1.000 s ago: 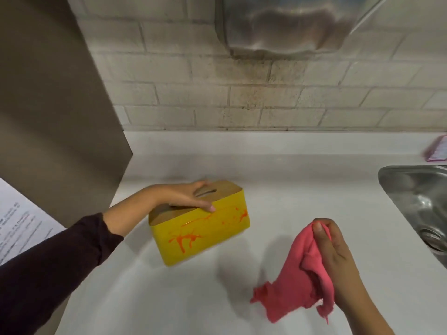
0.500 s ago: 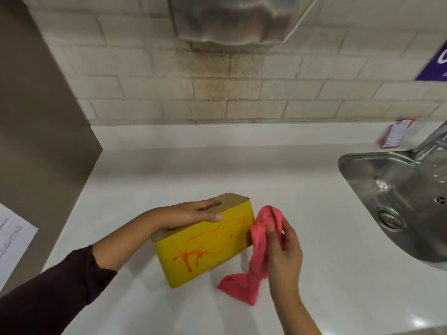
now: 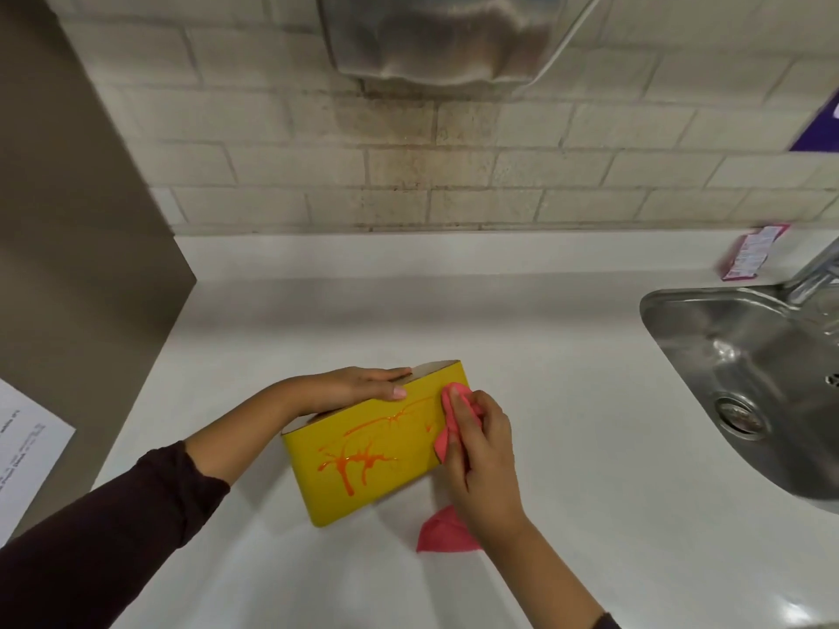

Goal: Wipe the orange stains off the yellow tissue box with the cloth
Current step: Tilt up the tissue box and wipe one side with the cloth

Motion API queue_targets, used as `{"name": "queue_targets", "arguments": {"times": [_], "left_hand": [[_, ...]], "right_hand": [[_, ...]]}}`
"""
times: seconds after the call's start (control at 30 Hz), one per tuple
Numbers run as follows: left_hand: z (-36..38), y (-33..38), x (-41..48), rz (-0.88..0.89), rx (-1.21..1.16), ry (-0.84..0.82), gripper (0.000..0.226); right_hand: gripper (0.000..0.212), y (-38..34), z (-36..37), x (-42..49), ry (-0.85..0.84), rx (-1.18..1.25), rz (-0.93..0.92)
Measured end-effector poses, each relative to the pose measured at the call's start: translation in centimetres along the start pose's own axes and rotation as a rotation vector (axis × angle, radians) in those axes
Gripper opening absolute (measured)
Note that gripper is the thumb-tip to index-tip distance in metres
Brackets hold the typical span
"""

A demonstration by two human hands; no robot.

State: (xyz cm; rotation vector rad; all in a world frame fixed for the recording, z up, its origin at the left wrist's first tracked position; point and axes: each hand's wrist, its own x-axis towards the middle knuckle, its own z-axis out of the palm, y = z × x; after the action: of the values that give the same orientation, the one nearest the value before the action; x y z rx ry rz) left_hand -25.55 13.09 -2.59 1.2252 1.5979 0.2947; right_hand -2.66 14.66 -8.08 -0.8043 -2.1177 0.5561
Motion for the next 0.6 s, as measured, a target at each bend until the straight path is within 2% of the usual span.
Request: {"name": "queue_targets", "arguments": {"times": [0.1, 0.17, 0.33, 0.43, 0.6], "left_hand": [[0.0, -0.1, 0.0, 0.012, -0.004, 0.005, 0.08], [0.1, -0.1, 0.1, 0.006, -0.011, 0.01, 0.072], [0.1, 0.0, 0.1, -0.011, -0.015, 0.027, 0.07], [0.2, -0.1, 0.1, 0.001, -0.043, 0.045, 0.069], [0.4, -0.2, 0.2, 0.007, -0.025, 0.04, 0.07]], "right_hand": [[0.043, 0.7, -0.6, -0.6, -0.037, 0.035, -0.019], [0.04, 0.8, -0.6, -0.4, -0.026, 0.096, 0.03], [0.038, -0.1, 0.1, 1.9, 0.103, 0.165, 0.185], [0.038, -0.1, 0.1, 1.9, 0.068, 0.113, 0.098], [0.034, 2.0, -0.7, 0.8, -0.052, -0.007, -0.165]]}}
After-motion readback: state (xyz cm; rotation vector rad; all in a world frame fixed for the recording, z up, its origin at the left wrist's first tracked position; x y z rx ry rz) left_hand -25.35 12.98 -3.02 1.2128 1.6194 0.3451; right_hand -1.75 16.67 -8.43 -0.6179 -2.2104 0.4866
